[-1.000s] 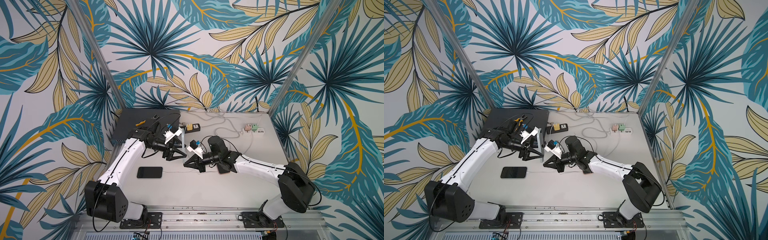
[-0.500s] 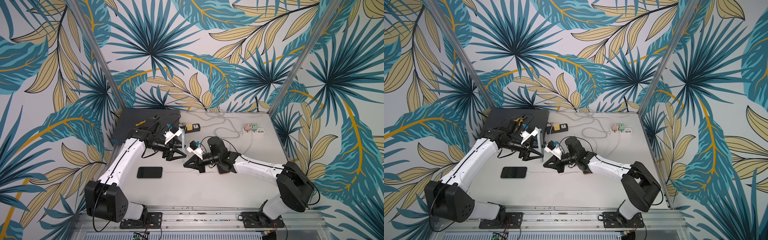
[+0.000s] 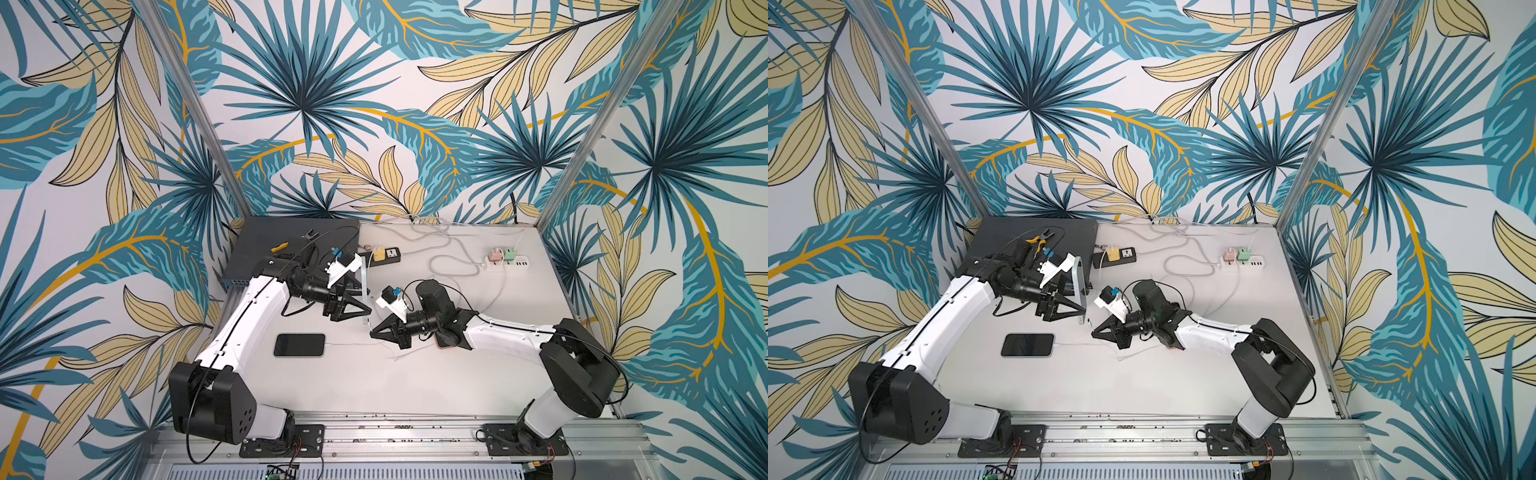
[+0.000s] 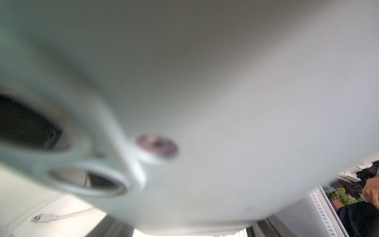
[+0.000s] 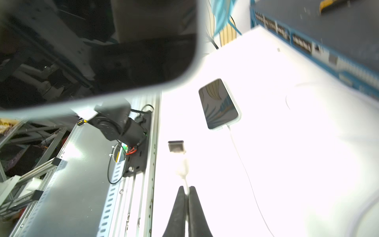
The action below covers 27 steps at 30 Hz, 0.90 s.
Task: Unplug the charging cable from the phone
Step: Remove the charging cable from the phone.
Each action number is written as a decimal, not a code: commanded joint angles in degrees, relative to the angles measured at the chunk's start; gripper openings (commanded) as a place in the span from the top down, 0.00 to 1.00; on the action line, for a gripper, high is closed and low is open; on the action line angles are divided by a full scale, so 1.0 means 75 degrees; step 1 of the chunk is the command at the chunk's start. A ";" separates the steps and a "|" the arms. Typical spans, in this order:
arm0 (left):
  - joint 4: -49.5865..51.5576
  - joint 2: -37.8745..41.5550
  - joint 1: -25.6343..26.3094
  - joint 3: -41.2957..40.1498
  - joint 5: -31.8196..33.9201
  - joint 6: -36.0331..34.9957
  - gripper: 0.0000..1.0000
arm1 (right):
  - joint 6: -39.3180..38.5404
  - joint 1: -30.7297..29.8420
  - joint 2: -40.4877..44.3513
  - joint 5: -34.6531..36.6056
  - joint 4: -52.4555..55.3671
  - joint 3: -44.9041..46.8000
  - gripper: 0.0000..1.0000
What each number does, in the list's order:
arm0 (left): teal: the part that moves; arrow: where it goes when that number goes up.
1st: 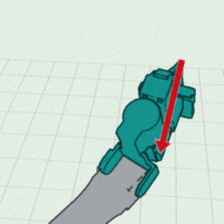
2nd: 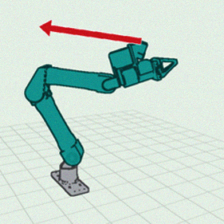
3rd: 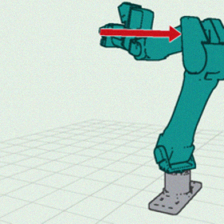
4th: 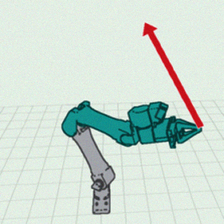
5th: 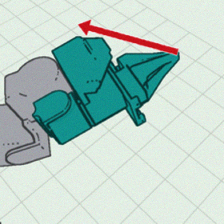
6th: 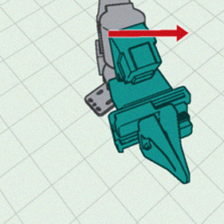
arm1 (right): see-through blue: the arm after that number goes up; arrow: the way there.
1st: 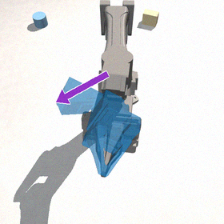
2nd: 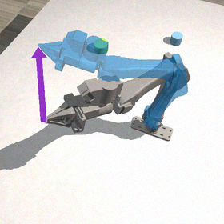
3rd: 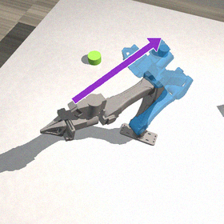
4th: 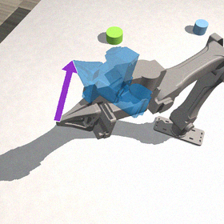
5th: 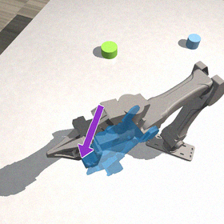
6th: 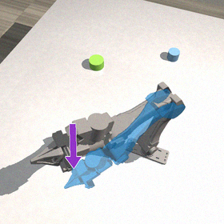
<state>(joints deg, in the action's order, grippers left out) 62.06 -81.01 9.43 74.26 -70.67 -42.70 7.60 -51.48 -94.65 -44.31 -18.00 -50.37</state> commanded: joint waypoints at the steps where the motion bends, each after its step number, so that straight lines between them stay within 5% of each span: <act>1: 0.0058 0.0153 -0.0050 0.0153 -0.0479 -0.0183 0.59 | 0.0398 0.0043 -0.0188 0.0490 0.0065 0.0132 1.00; 8: 0.0081 0.0134 -0.0050 0.0125 -0.0456 -0.0225 0.59 | 0.1319 0.0044 -0.0597 0.2642 0.1052 -0.0384 0.97; 19: 0.0075 0.0138 -0.0050 0.0118 -0.0438 -0.0245 0.59 | 0.2432 0.0041 -0.0988 0.4097 0.2382 -0.1297 0.93; 27: 0.0099 0.0159 -0.0050 0.0118 -0.0431 -0.0276 0.58 | 0.2300 0.0085 -0.0841 0.4437 0.2852 -0.1810 0.72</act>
<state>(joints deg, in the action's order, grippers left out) 62.48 -81.01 9.37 74.26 -70.96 -43.42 24.84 -51.18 -101.56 -13.15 0.58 -62.98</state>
